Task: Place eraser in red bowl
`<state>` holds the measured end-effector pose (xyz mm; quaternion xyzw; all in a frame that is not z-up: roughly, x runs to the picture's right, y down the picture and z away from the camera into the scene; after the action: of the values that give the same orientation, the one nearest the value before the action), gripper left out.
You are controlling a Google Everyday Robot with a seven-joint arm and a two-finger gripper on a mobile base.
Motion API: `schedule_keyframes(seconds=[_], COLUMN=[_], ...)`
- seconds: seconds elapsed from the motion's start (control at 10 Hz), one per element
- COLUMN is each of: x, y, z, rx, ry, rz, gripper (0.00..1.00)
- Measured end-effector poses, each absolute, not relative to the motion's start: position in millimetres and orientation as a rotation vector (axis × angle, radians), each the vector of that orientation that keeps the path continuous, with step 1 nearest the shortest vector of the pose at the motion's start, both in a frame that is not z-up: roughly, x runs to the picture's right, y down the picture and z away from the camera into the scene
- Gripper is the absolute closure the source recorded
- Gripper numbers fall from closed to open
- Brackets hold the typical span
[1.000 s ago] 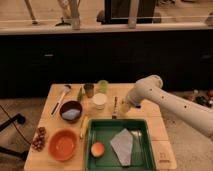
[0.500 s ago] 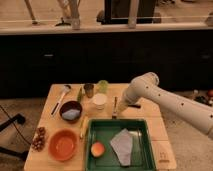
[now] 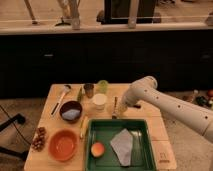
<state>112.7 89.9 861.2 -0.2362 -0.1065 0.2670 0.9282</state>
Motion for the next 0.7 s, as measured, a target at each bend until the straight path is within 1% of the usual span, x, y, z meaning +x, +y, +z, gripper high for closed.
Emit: schedule_keyframes(seconds=[0.2, 0.7], x=[147.4, 167.7], y=[77.3, 67.2], z=[874.4, 900.0], rx=[-0.494, -0.507], ry=[-0.242, -0.277], rz=[0.552, 0.485], gripper=[0.2, 0.2])
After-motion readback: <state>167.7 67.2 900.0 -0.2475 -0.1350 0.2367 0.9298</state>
